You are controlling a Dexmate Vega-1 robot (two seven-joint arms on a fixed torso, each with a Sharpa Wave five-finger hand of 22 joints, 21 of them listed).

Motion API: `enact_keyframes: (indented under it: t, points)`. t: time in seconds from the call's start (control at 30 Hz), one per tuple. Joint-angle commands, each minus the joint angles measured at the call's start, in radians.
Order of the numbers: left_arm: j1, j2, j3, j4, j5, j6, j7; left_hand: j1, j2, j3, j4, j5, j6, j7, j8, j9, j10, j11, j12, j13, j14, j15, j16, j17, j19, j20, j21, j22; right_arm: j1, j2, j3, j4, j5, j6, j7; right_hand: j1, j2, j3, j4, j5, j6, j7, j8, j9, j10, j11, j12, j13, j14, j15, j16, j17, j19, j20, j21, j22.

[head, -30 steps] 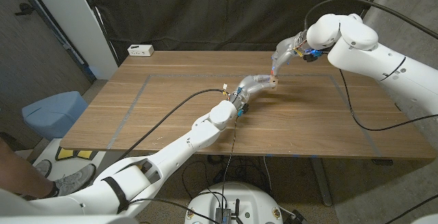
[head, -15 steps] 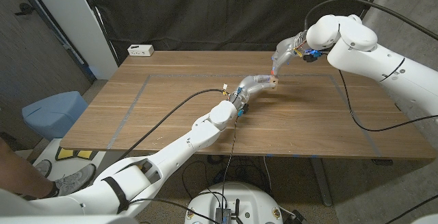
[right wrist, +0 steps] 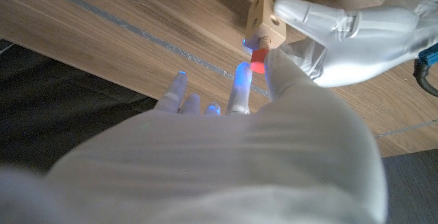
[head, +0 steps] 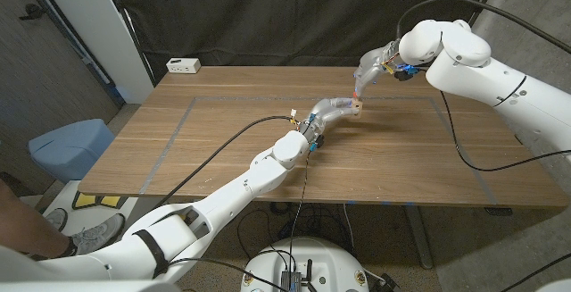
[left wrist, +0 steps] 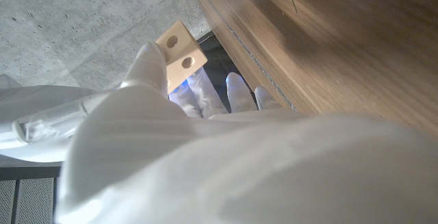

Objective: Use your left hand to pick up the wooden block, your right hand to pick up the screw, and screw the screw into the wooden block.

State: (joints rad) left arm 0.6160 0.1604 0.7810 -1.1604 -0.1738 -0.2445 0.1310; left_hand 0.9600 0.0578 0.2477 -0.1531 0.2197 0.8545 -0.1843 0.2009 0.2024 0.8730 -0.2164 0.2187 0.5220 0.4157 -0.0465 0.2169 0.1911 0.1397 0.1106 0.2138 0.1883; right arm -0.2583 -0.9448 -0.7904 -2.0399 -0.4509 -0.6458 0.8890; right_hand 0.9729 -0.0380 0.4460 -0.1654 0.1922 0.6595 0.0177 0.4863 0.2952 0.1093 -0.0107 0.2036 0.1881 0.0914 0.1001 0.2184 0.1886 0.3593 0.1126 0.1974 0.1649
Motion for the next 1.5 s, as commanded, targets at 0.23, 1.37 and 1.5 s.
enact_keyframes:
  t: [0.23, 1.37, 1.5]
  points:
    - [-0.001, -0.001, -0.002, 0.002, -0.005, 0.002, -0.004, 0.001, 0.009, 0.002, 0.005, 0.007, 0.018, 0.006, 0.010, 0.004, 0.006, -0.003, 0.010, 0.010, 0.008, -0.066, -0.002, 0.001, -0.001, 0.002, 0.005, 0.004, -0.008, 0.003, -0.001, 0.007, 0.013, -0.001, -0.013, 0.020, 0.003, 0.007, -0.001, 0.000, 0.021, -0.012, 0.021, 0.011, 0.019, -0.004, 0.003, 0.004, 0.017, -0.011, 0.007, 0.004, 0.014, -0.007, 0.003, 0.005]
    - [0.007, 0.002, 0.002, -0.013, -0.001, 0.007, 0.001, 0.000, 0.011, 0.003, 0.006, 0.008, 0.017, 0.008, 0.009, 0.004, 0.006, -0.003, 0.008, 0.011, 0.008, -0.063, -0.003, 0.001, 0.000, 0.004, 0.005, 0.004, -0.048, -0.026, 0.022, -0.034, 0.031, -0.023, -0.064, 0.029, 0.012, -0.003, 0.005, -0.002, 0.081, -0.029, 0.070, 0.026, 0.089, -0.027, 0.010, 0.004, 0.060, -0.038, 0.015, 0.007, 0.044, -0.033, 0.004, 0.005]
    - [0.007, 0.001, 0.002, -0.012, -0.002, 0.006, 0.001, 0.002, 0.012, 0.004, 0.004, 0.008, 0.018, 0.010, 0.010, 0.004, 0.006, -0.003, 0.009, 0.012, 0.009, -0.063, -0.003, 0.001, 0.001, 0.007, 0.006, 0.004, -0.052, -0.027, 0.023, -0.037, 0.030, -0.028, -0.072, 0.027, 0.016, -0.005, 0.008, -0.002, 0.092, -0.029, 0.075, 0.025, 0.096, -0.034, 0.009, 0.004, 0.067, -0.042, 0.017, 0.008, 0.050, -0.036, 0.005, 0.005]
